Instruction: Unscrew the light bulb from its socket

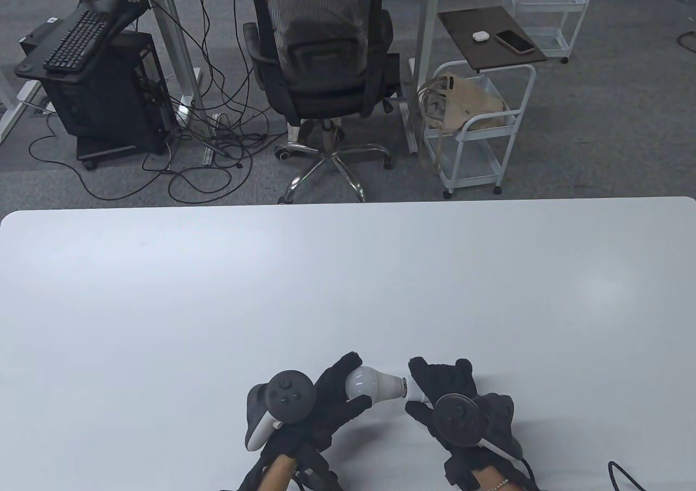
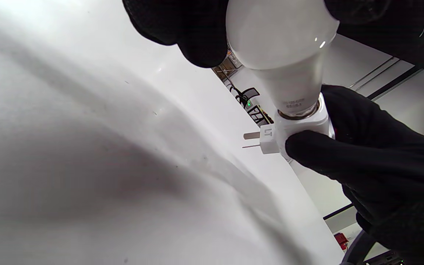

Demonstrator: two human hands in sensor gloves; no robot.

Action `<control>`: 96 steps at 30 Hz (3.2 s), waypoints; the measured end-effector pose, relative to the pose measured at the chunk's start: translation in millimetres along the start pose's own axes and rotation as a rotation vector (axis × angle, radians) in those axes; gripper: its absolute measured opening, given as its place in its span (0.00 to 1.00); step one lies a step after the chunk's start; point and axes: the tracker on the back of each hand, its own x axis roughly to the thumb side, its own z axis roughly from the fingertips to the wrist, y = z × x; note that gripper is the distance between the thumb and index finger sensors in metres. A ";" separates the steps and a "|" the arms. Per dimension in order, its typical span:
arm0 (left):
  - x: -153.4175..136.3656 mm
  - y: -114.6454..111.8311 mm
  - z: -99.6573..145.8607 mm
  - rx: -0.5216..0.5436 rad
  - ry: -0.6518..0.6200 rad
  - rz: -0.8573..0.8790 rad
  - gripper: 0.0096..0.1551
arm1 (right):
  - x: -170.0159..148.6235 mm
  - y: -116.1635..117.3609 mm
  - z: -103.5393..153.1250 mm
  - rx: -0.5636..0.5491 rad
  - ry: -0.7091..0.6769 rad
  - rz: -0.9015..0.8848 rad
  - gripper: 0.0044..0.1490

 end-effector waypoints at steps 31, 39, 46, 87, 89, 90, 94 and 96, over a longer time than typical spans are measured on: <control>-0.9 -1.6 0.1 0.016 0.001 0.006 0.48 | -3.9 3.9 -1.8 0.020 0.019 -0.055 0.45; -0.8 -2.4 0.1 -0.007 0.001 0.020 0.51 | -3.3 4.0 -1.6 0.017 0.013 -0.050 0.45; 2.3 -0.4 1.1 0.008 -0.012 -0.008 0.51 | -3.9 3.8 -1.5 0.020 0.019 -0.056 0.45; 3.8 -4.9 0.3 -0.049 -0.025 0.003 0.56 | -3.7 5.0 -2.3 0.033 0.009 -0.066 0.45; 4.0 -4.8 0.1 -0.040 -0.023 -0.011 0.53 | -3.4 5.4 -2.3 0.036 0.006 -0.065 0.45; 3.8 -4.3 0.1 -0.025 -0.022 -0.022 0.51 | -3.3 5.6 -2.4 0.038 0.004 -0.064 0.45; 3.4 -3.0 0.4 0.002 -0.025 -0.034 0.48 | -3.1 6.0 -2.5 0.041 0.002 -0.066 0.44; 2.3 -2.3 0.4 0.007 -0.021 -0.020 0.48 | -3.0 6.2 -2.5 0.039 0.001 -0.068 0.45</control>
